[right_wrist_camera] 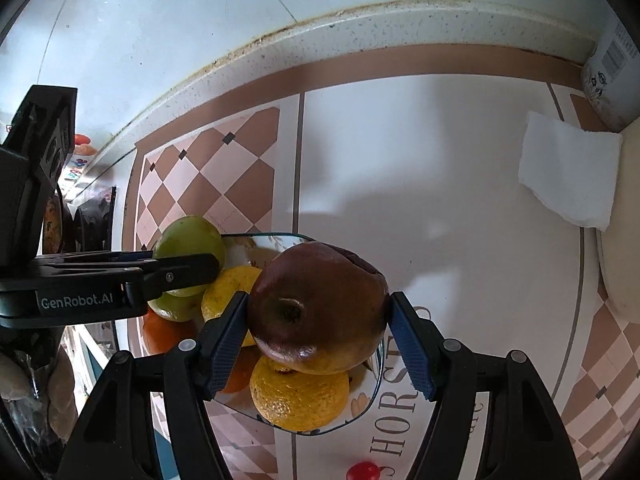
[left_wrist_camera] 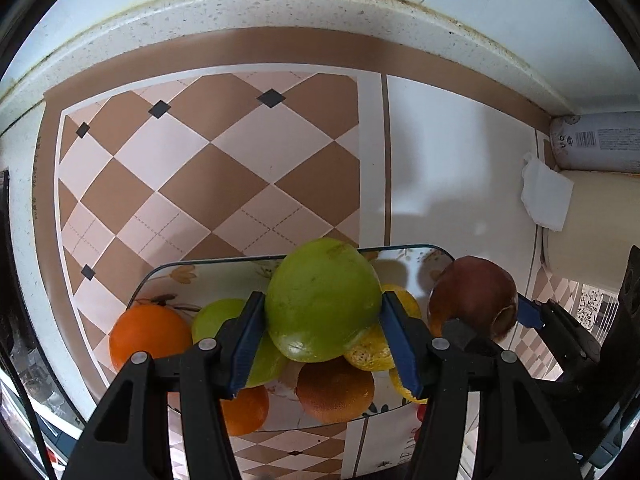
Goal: Organize fruits
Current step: 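Lower both apples onto the plate and open both tools, then move both tools back toward the two cherry tomatoes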
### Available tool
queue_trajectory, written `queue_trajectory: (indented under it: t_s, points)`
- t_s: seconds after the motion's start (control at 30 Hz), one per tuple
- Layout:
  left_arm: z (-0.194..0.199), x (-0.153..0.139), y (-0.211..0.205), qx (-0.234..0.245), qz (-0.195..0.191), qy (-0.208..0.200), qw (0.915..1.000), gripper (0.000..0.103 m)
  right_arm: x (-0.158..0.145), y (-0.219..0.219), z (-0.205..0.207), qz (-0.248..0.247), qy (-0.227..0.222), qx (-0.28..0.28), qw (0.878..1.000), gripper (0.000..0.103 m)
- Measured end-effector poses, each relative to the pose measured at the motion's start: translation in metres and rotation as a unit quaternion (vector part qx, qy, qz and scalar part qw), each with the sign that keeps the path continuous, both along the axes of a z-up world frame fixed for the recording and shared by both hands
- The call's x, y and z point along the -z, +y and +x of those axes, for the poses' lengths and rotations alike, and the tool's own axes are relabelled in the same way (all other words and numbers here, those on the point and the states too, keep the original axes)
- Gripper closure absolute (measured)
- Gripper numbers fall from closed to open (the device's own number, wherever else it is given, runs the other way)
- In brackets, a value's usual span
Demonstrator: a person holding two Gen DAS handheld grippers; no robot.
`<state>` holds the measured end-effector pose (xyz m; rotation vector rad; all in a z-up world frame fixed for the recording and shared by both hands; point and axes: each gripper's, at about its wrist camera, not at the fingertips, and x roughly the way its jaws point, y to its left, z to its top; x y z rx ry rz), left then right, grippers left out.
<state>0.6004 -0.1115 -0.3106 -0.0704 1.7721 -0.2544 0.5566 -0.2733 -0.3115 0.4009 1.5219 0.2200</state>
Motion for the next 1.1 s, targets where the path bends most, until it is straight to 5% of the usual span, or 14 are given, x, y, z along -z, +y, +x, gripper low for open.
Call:
queue_trajectory:
  t_s: [0.17, 0.27, 0.5, 0.63, 1.1]
  points:
    - [0.0, -0.011, 0.01, -0.017, -0.006, -0.011, 0.9998, 0.033, -0.002, -0.002, 0.0, 0.002, 0.006, 0.003, 1.0, 0.013]
    - [-0.001, -0.017, 0.016, -0.026, -0.01, -0.019, 0.9994, 0.026, -0.005, -0.002, -0.004, -0.002, 0.005, 0.005, 1.0, 0.012]
    - [-0.022, -0.046, 0.034, -0.038, 0.006, -0.075, 0.9965, 0.025, -0.034, 0.005, -0.026, -0.084, -0.036, -0.004, 0.996, 0.007]
    - [-0.044, -0.063, 0.043, -0.04, 0.048, -0.128, 0.9899, 0.025, -0.05, 0.011, -0.046, -0.13, -0.056, -0.004, 0.99, 0.007]
    - [-0.137, -0.101, 0.064, -0.046, 0.089, -0.225, 0.9692, 0.025, -0.096, 0.031, -0.12, -0.167, -0.103, 0.012, 0.98, 0.007]
